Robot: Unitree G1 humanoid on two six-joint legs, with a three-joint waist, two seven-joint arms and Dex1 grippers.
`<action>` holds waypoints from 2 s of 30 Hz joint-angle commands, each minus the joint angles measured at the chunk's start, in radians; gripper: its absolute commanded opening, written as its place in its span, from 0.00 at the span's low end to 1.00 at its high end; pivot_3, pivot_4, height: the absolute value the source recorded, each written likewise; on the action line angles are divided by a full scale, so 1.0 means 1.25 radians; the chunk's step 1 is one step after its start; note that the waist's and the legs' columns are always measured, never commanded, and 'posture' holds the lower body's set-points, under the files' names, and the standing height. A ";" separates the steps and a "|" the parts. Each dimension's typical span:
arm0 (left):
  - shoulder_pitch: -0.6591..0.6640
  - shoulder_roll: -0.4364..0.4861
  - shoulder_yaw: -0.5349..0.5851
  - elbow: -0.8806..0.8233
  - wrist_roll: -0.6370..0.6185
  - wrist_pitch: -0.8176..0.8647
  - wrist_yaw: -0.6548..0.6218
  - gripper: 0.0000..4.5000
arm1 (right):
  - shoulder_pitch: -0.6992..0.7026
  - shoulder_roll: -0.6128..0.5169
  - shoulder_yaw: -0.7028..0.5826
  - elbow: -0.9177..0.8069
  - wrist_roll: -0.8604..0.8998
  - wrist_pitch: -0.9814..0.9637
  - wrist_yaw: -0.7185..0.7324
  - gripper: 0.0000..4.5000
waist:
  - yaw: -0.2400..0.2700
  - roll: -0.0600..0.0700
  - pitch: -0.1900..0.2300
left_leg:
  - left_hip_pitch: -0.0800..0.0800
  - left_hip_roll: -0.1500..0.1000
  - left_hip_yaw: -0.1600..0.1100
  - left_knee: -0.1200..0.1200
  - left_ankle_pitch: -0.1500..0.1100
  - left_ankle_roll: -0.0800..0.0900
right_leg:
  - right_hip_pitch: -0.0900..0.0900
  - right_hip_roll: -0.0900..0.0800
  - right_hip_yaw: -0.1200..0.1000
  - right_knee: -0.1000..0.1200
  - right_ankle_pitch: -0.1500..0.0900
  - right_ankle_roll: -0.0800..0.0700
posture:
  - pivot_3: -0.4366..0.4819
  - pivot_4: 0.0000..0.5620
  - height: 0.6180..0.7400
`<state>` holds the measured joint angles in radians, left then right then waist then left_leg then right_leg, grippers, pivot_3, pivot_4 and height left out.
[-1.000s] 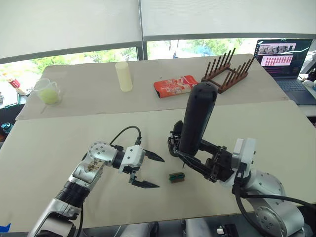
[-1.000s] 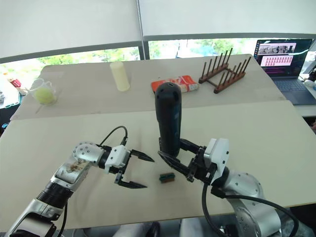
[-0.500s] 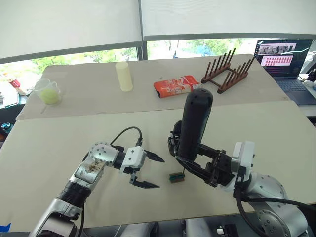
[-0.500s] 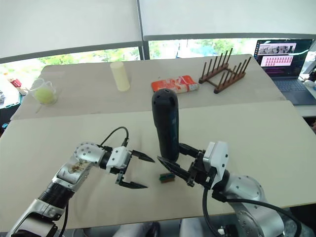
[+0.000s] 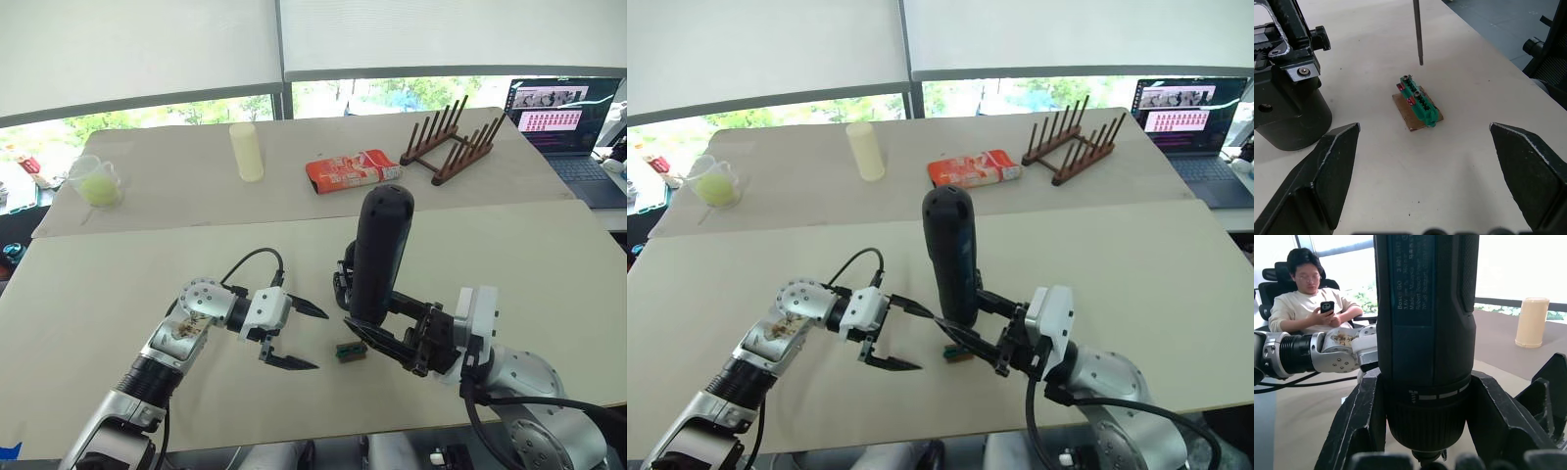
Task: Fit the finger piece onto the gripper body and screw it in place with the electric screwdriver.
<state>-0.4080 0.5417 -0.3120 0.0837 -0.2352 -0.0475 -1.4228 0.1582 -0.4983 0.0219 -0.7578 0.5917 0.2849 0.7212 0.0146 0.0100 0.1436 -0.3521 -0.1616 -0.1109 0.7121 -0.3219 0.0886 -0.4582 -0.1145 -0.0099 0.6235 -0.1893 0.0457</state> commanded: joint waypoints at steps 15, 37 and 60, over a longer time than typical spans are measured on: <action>-0.015 -0.008 -0.001 0.000 -0.003 -0.014 -0.001 1.00 | 0.002 0.006 -0.020 -0.013 -0.017 -0.092 0.023 0.42 | 0.000 0.000 0.000 | 0.000 0.000 0.000 0.000 0.000 0.000 | 0.000 0.000 0.000 0.000 0.000 0.000 | 0.48 0.27 1.00; -0.013 -0.007 -0.001 0.000 -0.003 -0.014 0.002 1.00 | -0.026 0.019 -0.004 0.019 -0.041 -0.095 0.024 0.42 | 0.000 0.000 0.000 | 0.000 0.000 0.000 0.000 0.000 0.000 | 0.000 0.000 0.000 0.000 0.000 0.000 | 0.48 0.27 1.00; -0.020 -0.008 -0.001 0.012 0.000 -0.024 0.003 1.00 | -0.061 0.003 0.016 0.017 -0.041 -0.057 -0.007 0.42 | -0.001 0.000 0.000 | 0.000 0.000 0.000 0.000 0.000 0.000 | 0.000 0.000 0.000 0.000 0.000 0.000 | 0.48 0.27 1.00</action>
<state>-0.4200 0.5355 -0.3195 0.1041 -0.2339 -0.0610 -1.4221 0.0945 -0.4972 0.0595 -0.6943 0.5207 0.2256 0.7152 0.0138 0.0099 0.1436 -0.3521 -0.1616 -0.1110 0.7122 -0.3219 0.0886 -0.4583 -0.1144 -0.0099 0.6236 -0.1893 0.0457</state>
